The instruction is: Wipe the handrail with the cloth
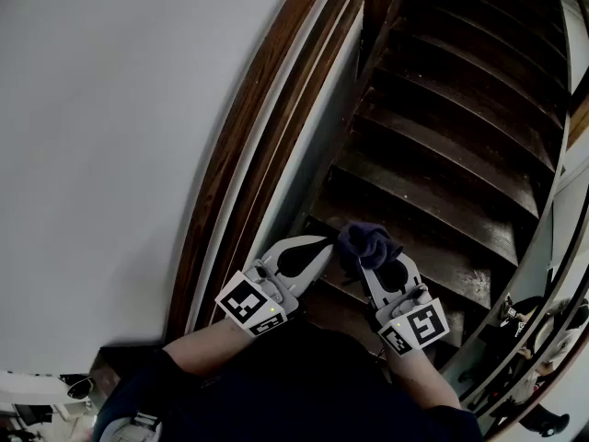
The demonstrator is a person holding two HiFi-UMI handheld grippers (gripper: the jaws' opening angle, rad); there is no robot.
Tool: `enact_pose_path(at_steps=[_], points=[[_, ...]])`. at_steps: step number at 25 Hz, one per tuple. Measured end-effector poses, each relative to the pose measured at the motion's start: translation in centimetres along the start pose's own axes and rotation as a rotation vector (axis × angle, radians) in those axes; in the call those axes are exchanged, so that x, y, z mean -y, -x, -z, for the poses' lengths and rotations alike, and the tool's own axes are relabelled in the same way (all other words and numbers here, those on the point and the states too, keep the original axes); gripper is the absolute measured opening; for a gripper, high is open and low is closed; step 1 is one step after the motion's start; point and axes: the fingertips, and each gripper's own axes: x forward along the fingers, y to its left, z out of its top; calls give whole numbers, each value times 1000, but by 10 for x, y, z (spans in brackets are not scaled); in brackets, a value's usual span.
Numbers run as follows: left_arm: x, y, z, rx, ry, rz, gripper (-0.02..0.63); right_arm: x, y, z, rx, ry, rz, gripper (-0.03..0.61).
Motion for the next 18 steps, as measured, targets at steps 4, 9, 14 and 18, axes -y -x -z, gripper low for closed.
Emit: enact_pose_path(at_steps=[4, 9, 14, 18], points=[[-3, -3, 2, -3, -1, -6, 5, 3, -1, 0, -1, 2, -4, 95], [3, -7, 3, -6, -6, -19, 5, 5, 5, 1, -4, -4, -16, 95], [14, -5, 11, -18, -9, -55, 5, 4, 14, 6, -14, -21, -57, 96], [21, 3, 14, -18, -17, -108, 5, 5, 21, 11, -14, -38, -85, 96]])
